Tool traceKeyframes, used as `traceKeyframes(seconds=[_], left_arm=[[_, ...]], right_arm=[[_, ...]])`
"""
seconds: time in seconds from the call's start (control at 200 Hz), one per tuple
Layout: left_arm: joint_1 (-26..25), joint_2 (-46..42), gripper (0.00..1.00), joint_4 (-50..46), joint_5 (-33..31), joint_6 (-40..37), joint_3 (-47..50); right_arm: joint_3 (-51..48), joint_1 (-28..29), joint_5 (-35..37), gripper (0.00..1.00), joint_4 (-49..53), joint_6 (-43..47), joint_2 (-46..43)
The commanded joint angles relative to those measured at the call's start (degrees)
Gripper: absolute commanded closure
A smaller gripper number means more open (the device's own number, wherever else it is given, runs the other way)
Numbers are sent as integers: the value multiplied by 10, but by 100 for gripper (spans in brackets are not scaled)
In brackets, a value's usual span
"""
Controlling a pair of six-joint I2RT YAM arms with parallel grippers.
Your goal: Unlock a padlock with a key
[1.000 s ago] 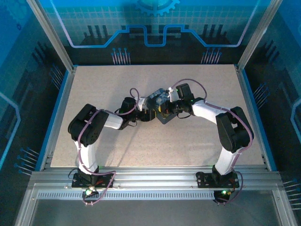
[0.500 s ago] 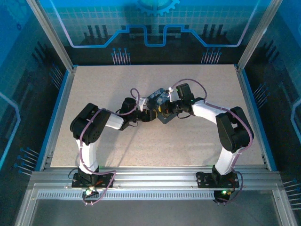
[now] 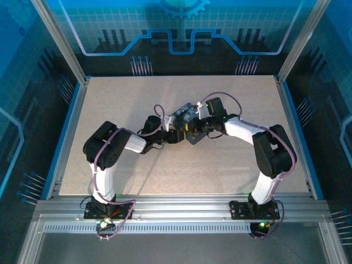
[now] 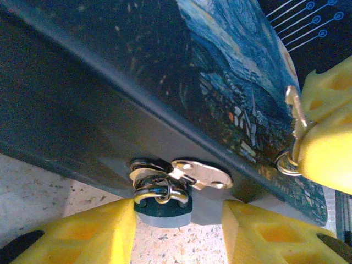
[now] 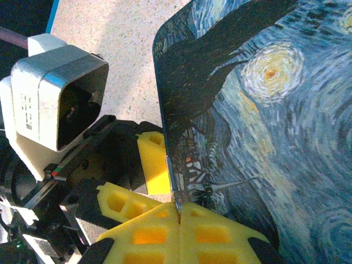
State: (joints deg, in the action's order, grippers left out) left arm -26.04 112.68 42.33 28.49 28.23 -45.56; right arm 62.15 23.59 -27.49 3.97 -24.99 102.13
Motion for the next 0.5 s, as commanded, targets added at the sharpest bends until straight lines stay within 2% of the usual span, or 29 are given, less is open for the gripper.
traceKeyframes(seconds=[0.0, 0.495], left_arm=[[-14, -9, 54, 8, -9, 17, 2], [-15, 12, 63, 58, -34, 98, 5]], right_arm=[[-3, 3, -4, 97, 13, 1, -2], [-6, 3, -6, 97, 9, -3, -6]])
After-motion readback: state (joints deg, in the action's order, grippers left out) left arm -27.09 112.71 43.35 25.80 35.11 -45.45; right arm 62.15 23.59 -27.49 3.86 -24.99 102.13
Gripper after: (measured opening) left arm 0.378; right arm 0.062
